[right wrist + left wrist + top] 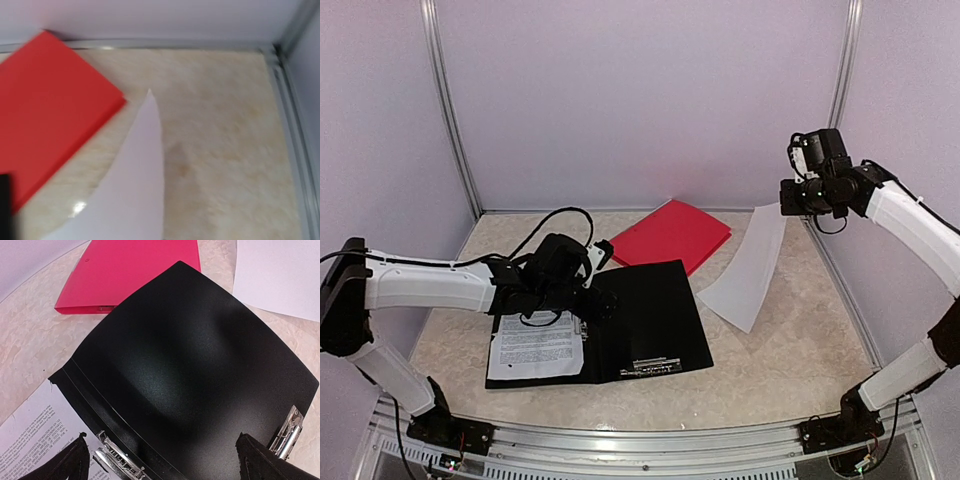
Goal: Put the files into the folder
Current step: Pick up the file from the center of the board.
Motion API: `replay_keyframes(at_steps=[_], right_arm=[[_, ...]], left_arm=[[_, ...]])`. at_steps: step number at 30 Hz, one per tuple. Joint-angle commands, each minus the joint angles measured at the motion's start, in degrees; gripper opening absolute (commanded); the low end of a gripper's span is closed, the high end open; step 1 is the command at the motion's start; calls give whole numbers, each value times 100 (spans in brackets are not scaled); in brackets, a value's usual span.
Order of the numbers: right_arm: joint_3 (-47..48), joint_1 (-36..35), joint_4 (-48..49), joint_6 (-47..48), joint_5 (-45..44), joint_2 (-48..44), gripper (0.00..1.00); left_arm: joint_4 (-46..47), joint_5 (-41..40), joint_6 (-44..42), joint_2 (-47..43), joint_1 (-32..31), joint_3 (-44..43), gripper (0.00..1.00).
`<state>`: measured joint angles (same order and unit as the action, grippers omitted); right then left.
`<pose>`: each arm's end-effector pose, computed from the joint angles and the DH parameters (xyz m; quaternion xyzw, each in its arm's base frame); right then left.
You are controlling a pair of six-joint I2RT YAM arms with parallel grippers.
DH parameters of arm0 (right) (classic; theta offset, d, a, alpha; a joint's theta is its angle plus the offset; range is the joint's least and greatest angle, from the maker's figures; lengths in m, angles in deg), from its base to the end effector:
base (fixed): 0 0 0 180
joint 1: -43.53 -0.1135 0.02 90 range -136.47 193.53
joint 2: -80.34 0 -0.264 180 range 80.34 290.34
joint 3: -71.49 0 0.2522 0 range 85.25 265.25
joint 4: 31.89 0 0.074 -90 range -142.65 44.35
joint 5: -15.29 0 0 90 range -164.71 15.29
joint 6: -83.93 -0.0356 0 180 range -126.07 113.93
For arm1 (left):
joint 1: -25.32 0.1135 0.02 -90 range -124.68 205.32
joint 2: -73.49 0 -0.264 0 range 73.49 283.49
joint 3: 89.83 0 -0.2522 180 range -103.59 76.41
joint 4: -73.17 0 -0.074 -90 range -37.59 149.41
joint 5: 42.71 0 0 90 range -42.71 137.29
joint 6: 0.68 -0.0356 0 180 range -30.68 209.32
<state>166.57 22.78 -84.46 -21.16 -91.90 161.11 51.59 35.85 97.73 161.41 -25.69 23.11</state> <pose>0.2907 0.0989 0.3695 0.0212 0.8918 0.0048 0.4519 0.2109 -0.2493 0.2140 0.2933 0.8629 -0.1196 0.3937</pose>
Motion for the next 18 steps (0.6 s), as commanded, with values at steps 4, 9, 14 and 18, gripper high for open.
replay_keyframes(at_steps=[4,9,14,18], right_arm=[[1079,-961,-257,414,-59,315,0],[1730,-1453,-269,605,79,561,0],[2323,-1931,-375,744,144,863,0],[2777,-2278,-394,821,288,1019,0]], left_arm=[[-323,-385,-9,187,-32,-404,99],[-469,-572,108,302,-24,-580,99],[-567,-723,223,368,15,-690,99],[-627,-850,421,367,78,-697,99]])
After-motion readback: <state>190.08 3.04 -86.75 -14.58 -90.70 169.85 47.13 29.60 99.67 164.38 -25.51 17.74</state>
